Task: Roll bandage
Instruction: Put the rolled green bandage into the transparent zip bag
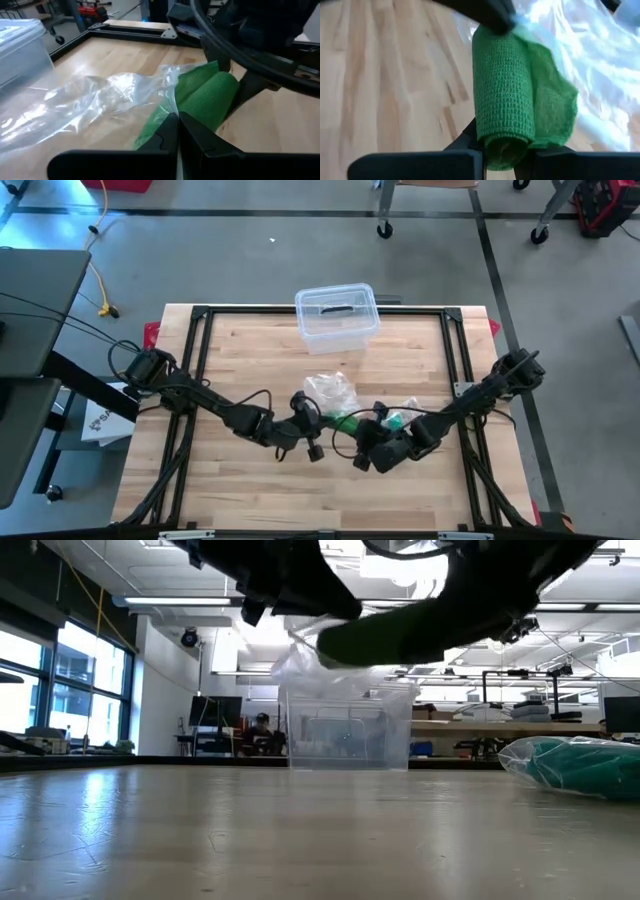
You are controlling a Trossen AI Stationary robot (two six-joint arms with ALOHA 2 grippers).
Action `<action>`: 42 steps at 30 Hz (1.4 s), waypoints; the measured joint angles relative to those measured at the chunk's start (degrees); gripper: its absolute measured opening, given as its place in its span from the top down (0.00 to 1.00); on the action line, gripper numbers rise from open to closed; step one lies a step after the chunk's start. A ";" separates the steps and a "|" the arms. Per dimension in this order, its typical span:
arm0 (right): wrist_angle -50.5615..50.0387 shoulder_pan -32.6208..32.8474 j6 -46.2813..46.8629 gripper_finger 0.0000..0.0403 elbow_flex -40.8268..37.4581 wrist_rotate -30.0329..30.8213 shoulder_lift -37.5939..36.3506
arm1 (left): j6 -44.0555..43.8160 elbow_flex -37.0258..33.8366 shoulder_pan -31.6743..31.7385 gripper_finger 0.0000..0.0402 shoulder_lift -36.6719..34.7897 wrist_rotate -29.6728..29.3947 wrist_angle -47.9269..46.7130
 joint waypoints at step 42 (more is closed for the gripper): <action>0.33 -4.84 17.84 0.41 0.20 -26.00 -10.02 | -11.62 -0.07 1.47 1.00 -5.52 4.61 -2.53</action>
